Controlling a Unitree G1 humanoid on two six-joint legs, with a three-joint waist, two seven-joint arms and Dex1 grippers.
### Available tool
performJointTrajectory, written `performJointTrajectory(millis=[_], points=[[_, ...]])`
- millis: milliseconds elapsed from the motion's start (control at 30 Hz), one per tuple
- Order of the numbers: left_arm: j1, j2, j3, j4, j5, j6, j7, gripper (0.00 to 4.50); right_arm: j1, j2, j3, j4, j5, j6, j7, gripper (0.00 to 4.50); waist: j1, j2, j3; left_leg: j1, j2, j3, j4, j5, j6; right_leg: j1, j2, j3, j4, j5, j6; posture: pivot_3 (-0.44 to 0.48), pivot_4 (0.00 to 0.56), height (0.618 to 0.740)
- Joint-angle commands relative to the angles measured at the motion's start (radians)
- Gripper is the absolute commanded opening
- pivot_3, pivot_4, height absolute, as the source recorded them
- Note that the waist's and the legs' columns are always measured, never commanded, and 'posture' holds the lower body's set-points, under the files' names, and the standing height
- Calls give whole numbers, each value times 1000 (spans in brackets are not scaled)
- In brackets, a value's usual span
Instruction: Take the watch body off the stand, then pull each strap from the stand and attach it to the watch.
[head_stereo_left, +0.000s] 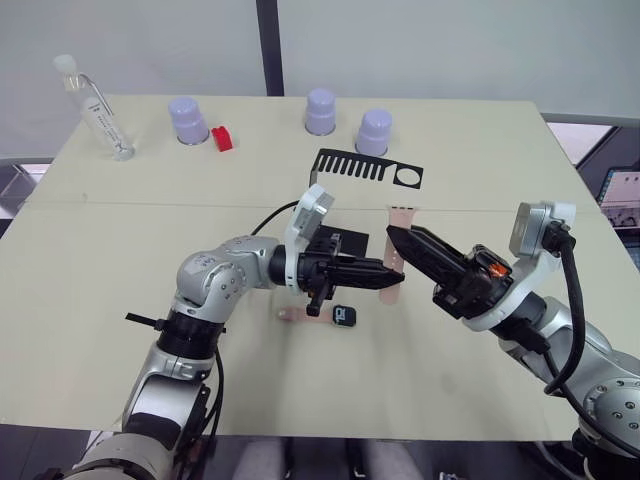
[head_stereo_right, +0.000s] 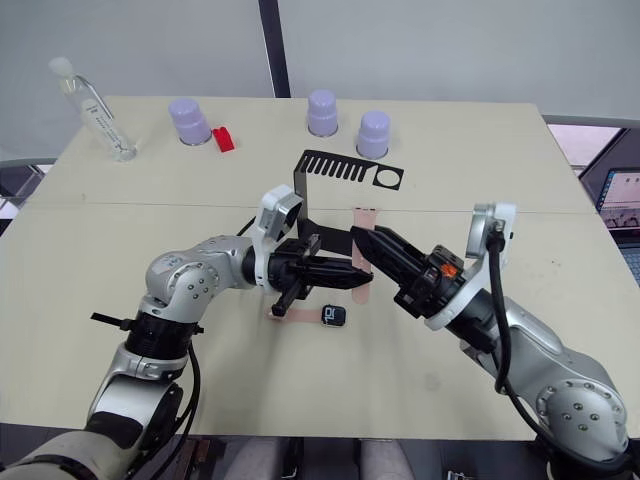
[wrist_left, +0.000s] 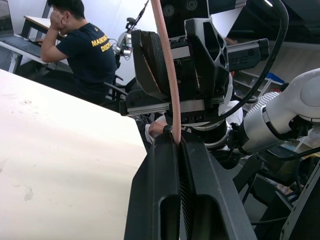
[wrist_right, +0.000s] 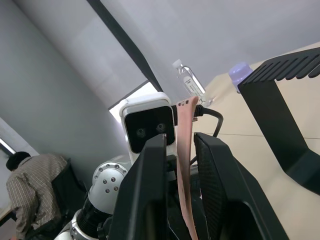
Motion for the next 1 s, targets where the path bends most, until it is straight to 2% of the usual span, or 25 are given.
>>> performJointTrajectory(millis=[33, 300, 400, 433, 867, 1000], points=[[-3, -4, 11, -27, -14, -14, -5, 0, -12, 4, -21, -31, 25, -29, -9, 929, 0, 0, 0, 0, 0, 0, 0, 0, 0, 0, 0, 0, 0, 0, 0, 0, 150, 740], [-5, -7, 8, -28, -12, -17, -4, 0, -12, 1, -20, -28, 31, -37, -10, 929, 0, 0, 0, 0, 0, 0, 0, 0, 0, 0, 0, 0, 0, 0, 0, 0, 150, 740], [-5, -9, 8, -30, -13, -16, -3, 0, -12, -1, -18, -28, 32, -36, -12, 147, 0, 0, 0, 0, 0, 0, 0, 0, 0, 0, 0, 0, 0, 0, 0, 0, 150, 740], [-5, -9, 8, -30, -13, -16, -2, 0, -12, -2, -17, -28, 32, -35, -13, 66, 0, 0, 0, 0, 0, 0, 0, 0, 0, 0, 0, 0, 0, 0, 0, 0, 150, 740], [-10, 9, 3, -26, -4, -12, -16, 0, -20, -11, -19, -33, 60, -33, -21, 66, 0, 0, 0, 0, 0, 0, 0, 0, 0, 0, 0, 0, 0, 0, 0, 0, 150, 740], [0, 70, -24, -41, 50, -73, -64, 1348, -14, -51, -32, -40, 62, -18, -11, 0, -1, 0, 0, 0, 0, 0, 0, 0, 0, 0, 0, 0, 0, 0, 0, 0, 150, 740]])
